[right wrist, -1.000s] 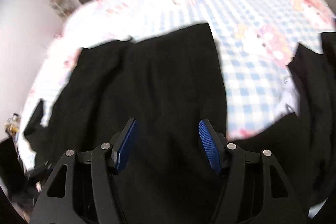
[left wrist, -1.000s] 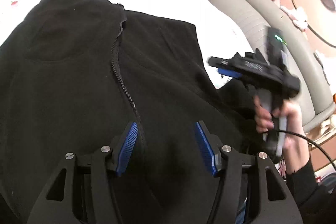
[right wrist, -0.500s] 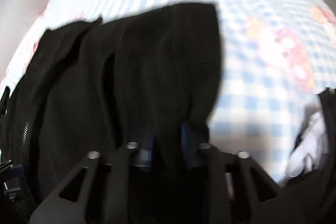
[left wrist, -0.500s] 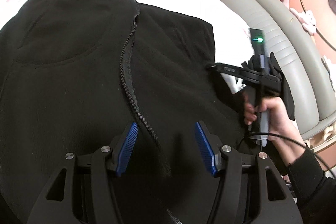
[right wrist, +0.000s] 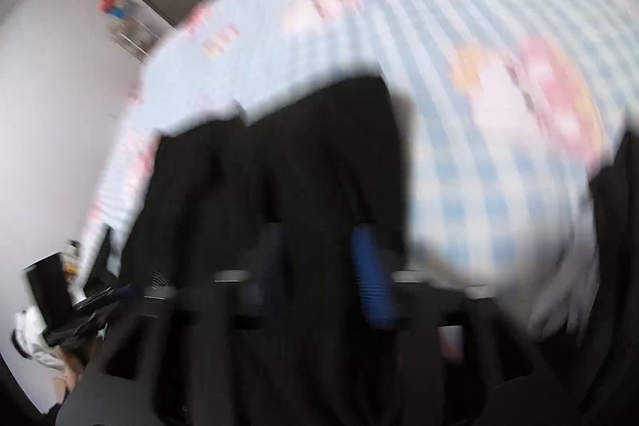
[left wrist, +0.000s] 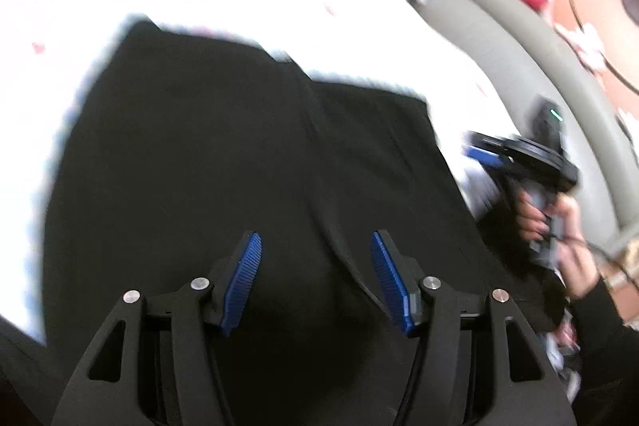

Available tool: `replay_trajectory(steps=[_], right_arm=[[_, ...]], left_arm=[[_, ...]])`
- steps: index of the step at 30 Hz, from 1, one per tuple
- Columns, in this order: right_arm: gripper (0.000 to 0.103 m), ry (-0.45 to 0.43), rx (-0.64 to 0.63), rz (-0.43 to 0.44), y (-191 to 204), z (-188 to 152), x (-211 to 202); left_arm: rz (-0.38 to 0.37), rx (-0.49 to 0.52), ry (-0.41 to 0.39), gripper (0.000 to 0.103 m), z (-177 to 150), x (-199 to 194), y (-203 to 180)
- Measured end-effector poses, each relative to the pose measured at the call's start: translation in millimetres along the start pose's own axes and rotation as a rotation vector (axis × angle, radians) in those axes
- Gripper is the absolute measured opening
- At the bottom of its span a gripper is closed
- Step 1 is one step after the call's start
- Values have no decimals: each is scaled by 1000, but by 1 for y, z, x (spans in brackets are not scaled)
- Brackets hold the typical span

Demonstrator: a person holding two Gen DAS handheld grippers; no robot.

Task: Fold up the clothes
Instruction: 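Lift the jacket with both grippers and fold it over onto itself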

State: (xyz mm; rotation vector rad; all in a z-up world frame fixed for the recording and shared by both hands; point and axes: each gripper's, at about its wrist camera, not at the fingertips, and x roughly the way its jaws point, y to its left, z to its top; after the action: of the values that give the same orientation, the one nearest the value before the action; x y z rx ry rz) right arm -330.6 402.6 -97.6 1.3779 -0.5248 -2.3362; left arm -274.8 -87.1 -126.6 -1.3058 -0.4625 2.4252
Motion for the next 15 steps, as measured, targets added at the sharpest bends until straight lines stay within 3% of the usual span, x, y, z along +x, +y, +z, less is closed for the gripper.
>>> replay_trajectory(steps=[1, 2, 4, 6, 8, 10, 11, 12, 13, 14, 15], right_arm=[[93, -40, 5, 2, 2, 15, -2], [98, -67, 13, -10, 3, 31, 0], [98, -51, 65, -62, -8, 66, 22], [98, 37, 200, -83, -45, 98, 60], [96, 125, 355, -15, -77, 98, 87], [93, 199, 511, 89, -96, 88, 106], [91, 208, 475, 117, -85, 87, 108], [76, 214, 430, 144, -72, 86, 109], [56, 220, 384, 170, -59, 85, 110], [47, 226, 338, 197, -47, 84, 112], [31, 218, 224, 177, -19, 84, 109]], left_arm=[[36, -28, -33, 71, 19, -3, 20], [64, -63, -59, 71, 37, -3, 40], [85, -166, -74, 71, 71, 9, 85], [60, -269, -63, 71, 95, 30, 121], [-11, -361, -39, 72, 112, 58, 148], [-80, -434, 24, 80, 119, 94, 162], [-103, -468, 66, 80, 120, 113, 167], [-89, -491, 100, 75, 118, 127, 167], [-37, -467, 102, 51, 118, 132, 159], [23, -396, 83, 32, 119, 129, 146], [71, -315, 60, 18, 119, 123, 130]])
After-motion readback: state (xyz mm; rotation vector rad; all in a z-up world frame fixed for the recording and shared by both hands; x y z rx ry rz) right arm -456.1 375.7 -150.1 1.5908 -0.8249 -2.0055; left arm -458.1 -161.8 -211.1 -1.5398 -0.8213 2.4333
